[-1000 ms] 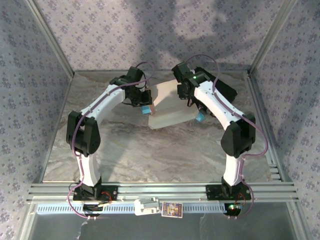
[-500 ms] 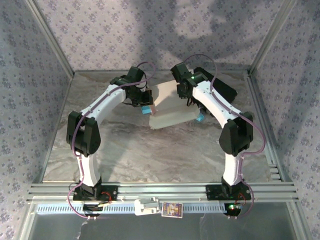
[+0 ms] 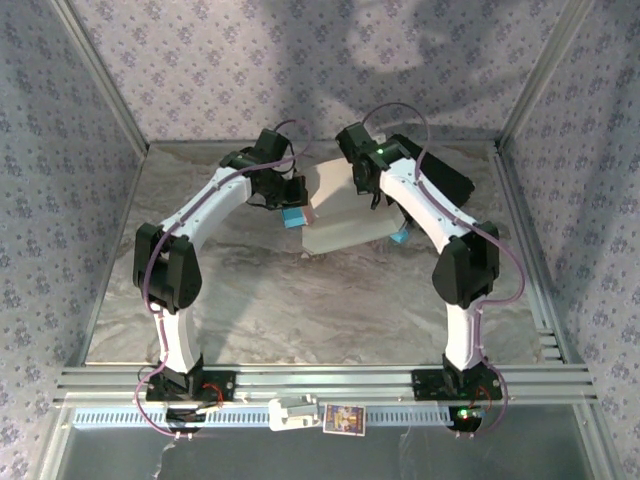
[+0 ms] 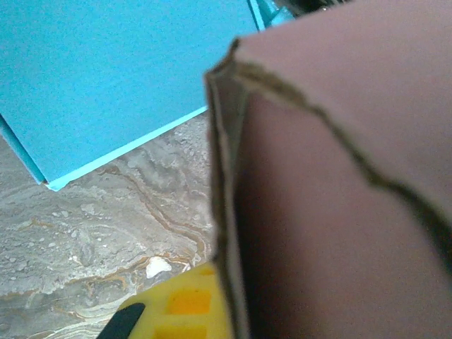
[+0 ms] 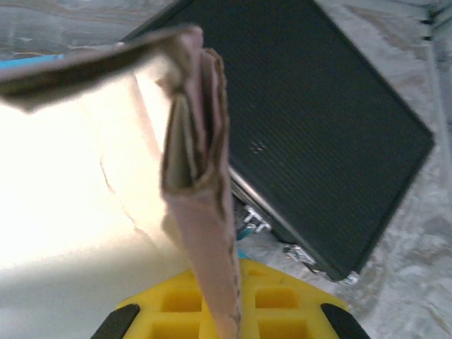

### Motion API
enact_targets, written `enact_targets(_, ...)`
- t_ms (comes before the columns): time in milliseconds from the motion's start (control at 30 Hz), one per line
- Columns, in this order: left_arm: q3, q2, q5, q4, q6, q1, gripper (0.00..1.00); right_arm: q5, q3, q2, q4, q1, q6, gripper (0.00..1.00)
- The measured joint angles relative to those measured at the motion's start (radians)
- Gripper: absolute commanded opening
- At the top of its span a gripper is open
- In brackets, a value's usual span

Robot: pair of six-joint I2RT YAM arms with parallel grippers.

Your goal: Fold the paper box

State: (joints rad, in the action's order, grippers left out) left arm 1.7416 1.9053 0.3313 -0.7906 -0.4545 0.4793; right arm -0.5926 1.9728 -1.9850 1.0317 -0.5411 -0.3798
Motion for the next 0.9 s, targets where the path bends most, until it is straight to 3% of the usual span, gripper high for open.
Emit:
enact_targets(167, 0.001, 0.0, -0.016, -0.004, -0.011, 0.006, 0.0, -0.133, 0.047, -0.039, 0.077, -0.056, -0.059, 0.0)
enact_targets(300, -0.008, 0.0, -0.067, -0.01, -0.035, 0.008, 0.0, -0.149, 0.047, -0.038, 0.095, -0.09, -0.089, 0.0)
enact_targets(800, -0.255, -0.007, -0.217, 0.098, -0.134, 0.06, 0.0, 0.0, -0.166, -0.033, 0.043, -0.132, -0.222, 0.0)
enact_targets(900, -0.334, -0.02, -0.219, 0.158, -0.148, 0.066, 0.1, 0.033, -0.204, -0.033, 0.026, -0.136, -0.227, 0.0)
